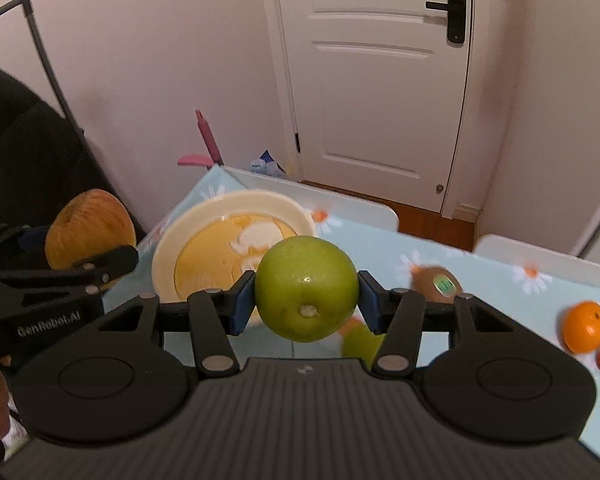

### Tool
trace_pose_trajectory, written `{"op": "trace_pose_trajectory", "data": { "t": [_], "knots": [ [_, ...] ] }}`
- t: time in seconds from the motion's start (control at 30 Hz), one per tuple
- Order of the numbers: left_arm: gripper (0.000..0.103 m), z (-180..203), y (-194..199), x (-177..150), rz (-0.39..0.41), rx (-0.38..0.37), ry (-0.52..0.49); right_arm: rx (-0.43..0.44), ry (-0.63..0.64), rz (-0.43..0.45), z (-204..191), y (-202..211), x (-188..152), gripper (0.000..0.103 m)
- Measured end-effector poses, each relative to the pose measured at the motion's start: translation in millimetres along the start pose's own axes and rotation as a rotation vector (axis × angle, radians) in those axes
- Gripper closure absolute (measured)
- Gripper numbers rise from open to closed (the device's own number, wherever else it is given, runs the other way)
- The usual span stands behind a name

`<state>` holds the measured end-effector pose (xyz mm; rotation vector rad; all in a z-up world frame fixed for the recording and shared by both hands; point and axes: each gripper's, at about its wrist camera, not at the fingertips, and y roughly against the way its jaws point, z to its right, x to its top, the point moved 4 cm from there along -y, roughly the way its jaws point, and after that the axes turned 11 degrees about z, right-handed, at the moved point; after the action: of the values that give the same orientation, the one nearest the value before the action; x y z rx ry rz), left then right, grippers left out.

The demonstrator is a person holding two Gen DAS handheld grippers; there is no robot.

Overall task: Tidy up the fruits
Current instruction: 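Carry both apples to the cream bowl and release them inside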

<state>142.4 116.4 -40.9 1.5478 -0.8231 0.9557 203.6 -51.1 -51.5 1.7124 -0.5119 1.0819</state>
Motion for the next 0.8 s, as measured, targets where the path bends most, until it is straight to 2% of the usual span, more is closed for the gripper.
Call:
{"op": "trace_pose_trajectory", "data": {
  "t": [0.2, 0.37, 0.6, 0.8],
  "knots": [
    [0.026, -15.0, -46.6, 8.9, -0.006, -0.053, -0.044, -0.032, -0.003, 0.002, -16.7, -46.7, 21.1, 0.035],
    [0.026, -17.5, -83.7, 4.0, -0.021, -0.103, -0.090, -0.066, -0.017, -0.010, -22.2, -85.1, 29.5, 0.035],
    [0.026, -10.4, -135.2, -11.8, -0.063, -0.164, -0.158, -0.108, -0.051, -0.045, -15.8, -122.4, 24.3, 0.035],
    [0.026, 0.2, -169.0, -21.7, -0.084, -0.199, -0.220, -0.115, -0.058, -0.073, -5.5, -138.2, 16.3, 0.035]
  ]
}}
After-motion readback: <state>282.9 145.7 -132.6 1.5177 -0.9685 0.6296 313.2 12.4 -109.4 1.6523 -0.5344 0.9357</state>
